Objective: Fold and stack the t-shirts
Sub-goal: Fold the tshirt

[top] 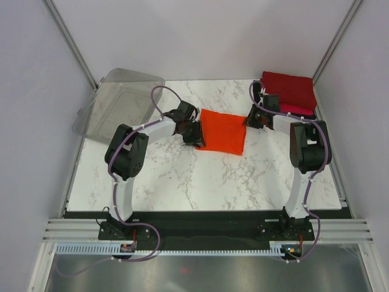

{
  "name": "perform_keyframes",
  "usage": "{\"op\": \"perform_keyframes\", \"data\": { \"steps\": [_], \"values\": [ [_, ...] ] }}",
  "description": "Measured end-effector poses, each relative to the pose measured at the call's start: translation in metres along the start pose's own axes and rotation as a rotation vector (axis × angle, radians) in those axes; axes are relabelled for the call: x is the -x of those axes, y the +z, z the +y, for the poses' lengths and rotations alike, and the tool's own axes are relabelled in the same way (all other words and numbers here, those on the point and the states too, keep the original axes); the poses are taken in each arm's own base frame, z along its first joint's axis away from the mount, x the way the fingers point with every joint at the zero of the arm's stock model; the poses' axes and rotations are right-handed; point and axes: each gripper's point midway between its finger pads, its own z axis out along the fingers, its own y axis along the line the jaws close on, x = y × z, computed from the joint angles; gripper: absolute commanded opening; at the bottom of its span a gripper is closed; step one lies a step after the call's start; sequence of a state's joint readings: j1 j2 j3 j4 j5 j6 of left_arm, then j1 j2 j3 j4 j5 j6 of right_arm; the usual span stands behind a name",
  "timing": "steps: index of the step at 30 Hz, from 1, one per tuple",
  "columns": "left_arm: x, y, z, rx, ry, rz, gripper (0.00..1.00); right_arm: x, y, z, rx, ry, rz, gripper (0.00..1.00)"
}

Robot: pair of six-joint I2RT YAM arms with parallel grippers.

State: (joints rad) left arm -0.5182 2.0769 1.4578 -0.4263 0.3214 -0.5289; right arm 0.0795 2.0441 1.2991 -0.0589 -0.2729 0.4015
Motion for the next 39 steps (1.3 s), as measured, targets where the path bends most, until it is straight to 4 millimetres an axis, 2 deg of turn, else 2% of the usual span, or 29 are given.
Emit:
{"op": "perform_keyframes", "data": {
  "steps": [1, 3, 11, 16, 17, 18, 21, 24, 27, 31, 39],
  "values": [
    [0.0, 0.0, 0.001, 0.005, -0.001, -0.003, 0.41, 0.001, 0.001, -0.001, 0.0, 0.004, -0.006, 0.08],
    [0.002, 0.0, 0.001, 0.011, -0.004, -0.008, 0.41, 0.002, 0.002, -0.002, 0.007, 0.009, -0.023, 0.0],
    [0.007, -0.002, 0.003, 0.037, -0.006, -0.026, 0.43, 0.005, 0.004, -0.005, 0.054, 0.039, -0.074, 0.01],
    [0.01, -0.01, 0.002, 0.058, -0.007, -0.036, 0.45, 0.01, 0.001, -0.006, 0.063, 0.065, -0.08, 0.02],
    [0.011, -0.013, 0.002, 0.061, -0.007, -0.038, 0.45, 0.011, -0.001, -0.006, 0.063, 0.069, -0.082, 0.06],
    [0.012, -0.018, 0.001, 0.066, -0.007, -0.046, 0.46, 0.012, -0.002, -0.007, 0.06, 0.075, -0.083, 0.16],
    [0.017, -0.026, -0.003, 0.059, -0.001, -0.067, 0.47, 0.015, -0.005, -0.008, 0.053, 0.088, -0.088, 0.35],
    [0.02, -0.031, -0.008, 0.043, 0.003, -0.074, 0.47, 0.015, -0.01, -0.012, 0.034, 0.087, -0.098, 0.46],
    [0.017, -0.031, -0.015, 0.017, 0.01, -0.062, 0.47, 0.018, -0.017, -0.013, 0.02, 0.079, -0.105, 0.49],
    [0.011, -0.03, -0.034, -0.028, 0.041, -0.047, 0.47, 0.025, -0.022, -0.014, 0.016, 0.075, -0.113, 0.5],
    [-0.007, -0.024, -0.111, -0.206, 0.183, -0.058, 0.47, 0.05, -0.021, -0.003, 0.059, 0.069, -0.14, 0.51]
  ]
}}
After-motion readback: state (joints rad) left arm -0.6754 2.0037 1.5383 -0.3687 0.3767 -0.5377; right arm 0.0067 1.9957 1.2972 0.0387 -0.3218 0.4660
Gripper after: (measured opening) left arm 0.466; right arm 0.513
